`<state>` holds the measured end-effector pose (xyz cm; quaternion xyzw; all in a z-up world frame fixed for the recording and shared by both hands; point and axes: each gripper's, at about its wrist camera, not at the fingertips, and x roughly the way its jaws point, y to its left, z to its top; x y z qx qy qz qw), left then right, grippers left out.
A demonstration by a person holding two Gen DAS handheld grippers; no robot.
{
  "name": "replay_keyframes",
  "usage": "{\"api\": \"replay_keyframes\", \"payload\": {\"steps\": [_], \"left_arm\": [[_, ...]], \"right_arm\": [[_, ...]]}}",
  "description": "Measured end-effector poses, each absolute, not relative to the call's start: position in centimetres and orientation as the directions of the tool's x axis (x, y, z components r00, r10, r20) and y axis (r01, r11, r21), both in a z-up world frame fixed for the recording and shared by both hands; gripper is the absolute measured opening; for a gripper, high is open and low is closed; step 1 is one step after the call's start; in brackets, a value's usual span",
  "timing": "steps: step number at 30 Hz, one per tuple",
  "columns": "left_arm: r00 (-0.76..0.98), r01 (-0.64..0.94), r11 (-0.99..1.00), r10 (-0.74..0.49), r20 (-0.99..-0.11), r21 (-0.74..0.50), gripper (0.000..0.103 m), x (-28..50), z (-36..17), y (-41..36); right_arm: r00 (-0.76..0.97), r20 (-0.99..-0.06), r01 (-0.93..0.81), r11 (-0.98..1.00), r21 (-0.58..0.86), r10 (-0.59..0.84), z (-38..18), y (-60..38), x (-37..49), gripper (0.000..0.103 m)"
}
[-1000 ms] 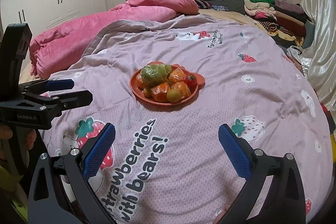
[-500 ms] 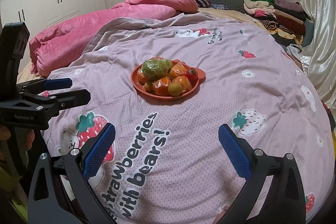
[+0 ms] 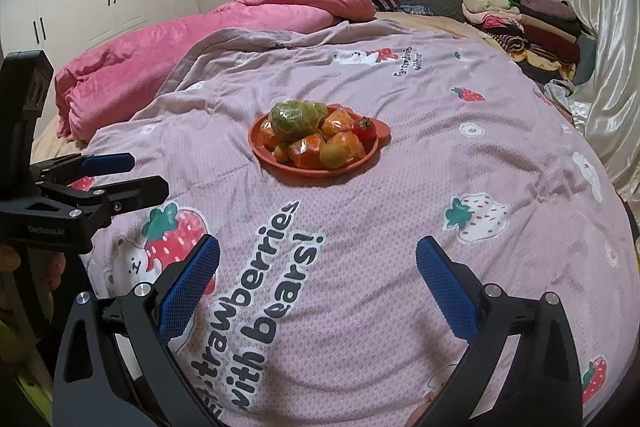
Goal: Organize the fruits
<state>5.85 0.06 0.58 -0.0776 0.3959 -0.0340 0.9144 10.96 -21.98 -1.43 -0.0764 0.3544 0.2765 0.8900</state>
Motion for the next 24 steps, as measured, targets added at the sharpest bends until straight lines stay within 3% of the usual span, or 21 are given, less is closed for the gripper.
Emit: {"api": "replay_keyframes", "payload": {"steps": [24], "left_arm": [[0.665, -0.017, 0.983, -0.126, -0.736, -0.183, 0.093, 5.2, -2.4, -0.1]], "right_arm": [[0.585, -0.699, -0.517, 0.853, 0.069, 0.411, -4.5, -22.3, 11.1, 0.098]]}}
